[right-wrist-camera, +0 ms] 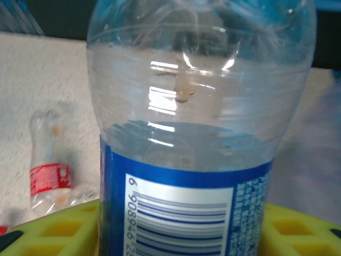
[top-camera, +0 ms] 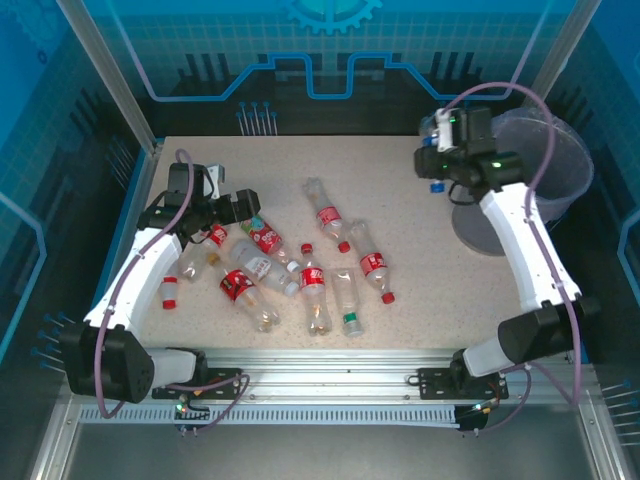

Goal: Put the plastic bottles in the bin

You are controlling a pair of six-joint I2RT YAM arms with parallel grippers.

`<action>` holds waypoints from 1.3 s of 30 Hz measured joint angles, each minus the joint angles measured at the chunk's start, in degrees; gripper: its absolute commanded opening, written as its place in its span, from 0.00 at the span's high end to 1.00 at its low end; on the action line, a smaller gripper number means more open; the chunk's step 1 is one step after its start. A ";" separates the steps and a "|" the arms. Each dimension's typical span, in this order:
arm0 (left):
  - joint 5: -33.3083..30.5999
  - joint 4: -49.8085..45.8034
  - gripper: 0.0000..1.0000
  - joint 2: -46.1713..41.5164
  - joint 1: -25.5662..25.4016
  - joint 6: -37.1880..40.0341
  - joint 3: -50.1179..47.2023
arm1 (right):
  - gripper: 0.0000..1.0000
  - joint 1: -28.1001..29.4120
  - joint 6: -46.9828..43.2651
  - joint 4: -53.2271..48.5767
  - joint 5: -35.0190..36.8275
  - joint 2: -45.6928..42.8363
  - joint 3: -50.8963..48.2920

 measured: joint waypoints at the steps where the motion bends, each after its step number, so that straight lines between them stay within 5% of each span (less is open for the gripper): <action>1: 0.00 0.00 0.01 0.00 0.00 0.02 0.02 | 1.00 -1.36 -0.63 -0.26 0.57 -0.74 0.66; 12: 0.00 0.00 0.01 0.00 -0.11 0.02 0.02 | 1.00 -13.03 -4.42 -3.04 4.59 -3.13 1.22; 23: -0.02 -0.02 0.01 0.20 -0.61 0.07 0.02 | 1.00 -26.10 -2.64 -0.09 1.22 -1.55 0.17; 39: -0.09 -0.28 0.01 1.29 -0.76 1.11 0.00 | 1.00 -27.32 -1.36 2.23 -2.08 15.26 0.50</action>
